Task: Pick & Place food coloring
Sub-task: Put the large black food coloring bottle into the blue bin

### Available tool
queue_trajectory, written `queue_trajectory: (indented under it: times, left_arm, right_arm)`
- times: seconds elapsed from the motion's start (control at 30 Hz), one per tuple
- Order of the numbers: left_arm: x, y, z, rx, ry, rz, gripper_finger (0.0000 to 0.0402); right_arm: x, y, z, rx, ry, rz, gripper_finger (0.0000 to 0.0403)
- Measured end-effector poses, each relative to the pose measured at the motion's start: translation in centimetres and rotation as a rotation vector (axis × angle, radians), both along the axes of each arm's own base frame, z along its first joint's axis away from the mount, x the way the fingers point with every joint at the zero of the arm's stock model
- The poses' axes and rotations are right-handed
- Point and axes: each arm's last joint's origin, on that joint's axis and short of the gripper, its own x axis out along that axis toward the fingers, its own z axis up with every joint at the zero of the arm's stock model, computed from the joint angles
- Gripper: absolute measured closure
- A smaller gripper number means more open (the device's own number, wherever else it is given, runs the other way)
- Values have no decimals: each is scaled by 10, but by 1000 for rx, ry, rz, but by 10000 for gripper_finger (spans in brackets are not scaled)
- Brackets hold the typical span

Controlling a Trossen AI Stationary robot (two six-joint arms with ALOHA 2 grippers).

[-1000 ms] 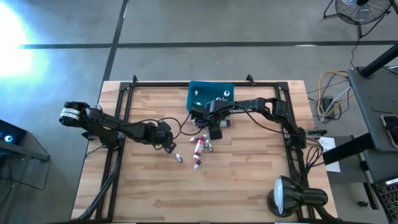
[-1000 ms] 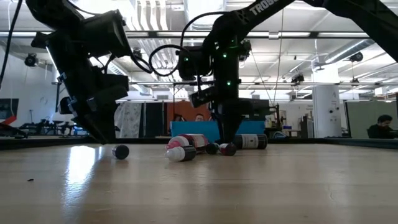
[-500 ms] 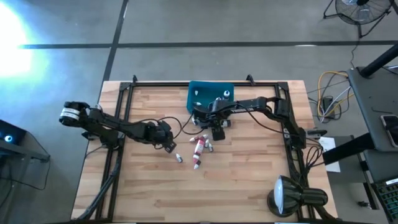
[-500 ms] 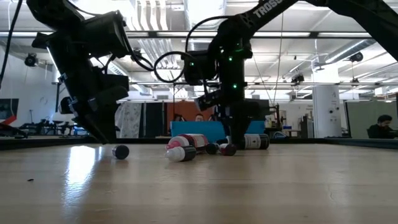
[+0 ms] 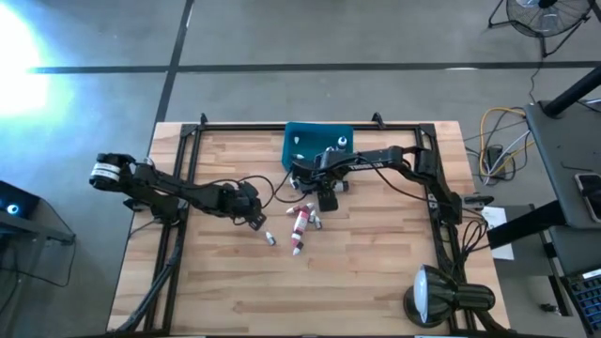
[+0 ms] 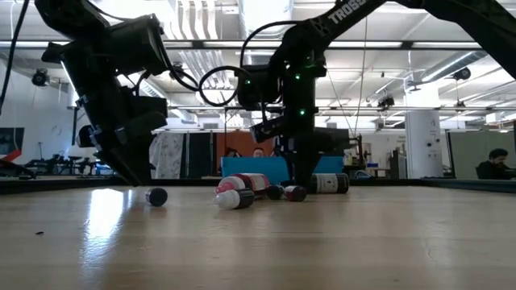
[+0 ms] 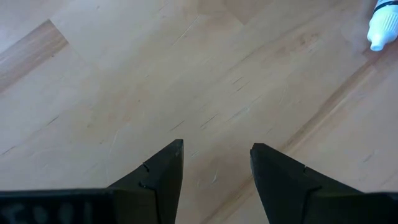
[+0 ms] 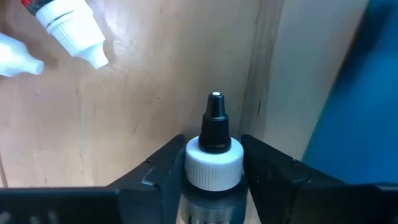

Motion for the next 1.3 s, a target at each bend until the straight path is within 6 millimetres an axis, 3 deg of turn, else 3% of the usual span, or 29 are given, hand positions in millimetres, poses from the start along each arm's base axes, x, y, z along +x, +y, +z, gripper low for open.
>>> queue_trajectory:
  times: [0.13,0.33,0.43,0.57,0.63,0.73,0.87,1.03,1.3]
  left_arm:
    - [0,0,0,0,0,0,239]
    - [0,0,0,-3,0,-2,239]
    - [0,0,0,-12,2,-9,239]
    - [1,-1,1,-14,6,-35,239]
    - [3,-1,4,-10,0,-49,239]
    - [6,-1,7,-5,-9,-67,239]
    - [10,-2,13,10,-16,-101,239]
    - [14,-2,18,26,-25,-134,239]
    - [16,-2,21,27,-35,-137,239]
  right_arm:
    - [0,0,0,0,0,-8,295]
    - [-2,1,11,13,-40,-103,299]
    - [-4,2,39,24,-154,-216,299]
    - [-12,5,89,56,-450,-412,299]
    - [-22,8,113,39,-636,-517,299]
    - [-45,14,135,-80,-875,-692,299]
    - [-78,16,130,-190,-1039,-889,299]
    - [-108,18,101,-310,-1104,-1059,299]
    - [-131,18,60,-377,-1227,-1172,298]
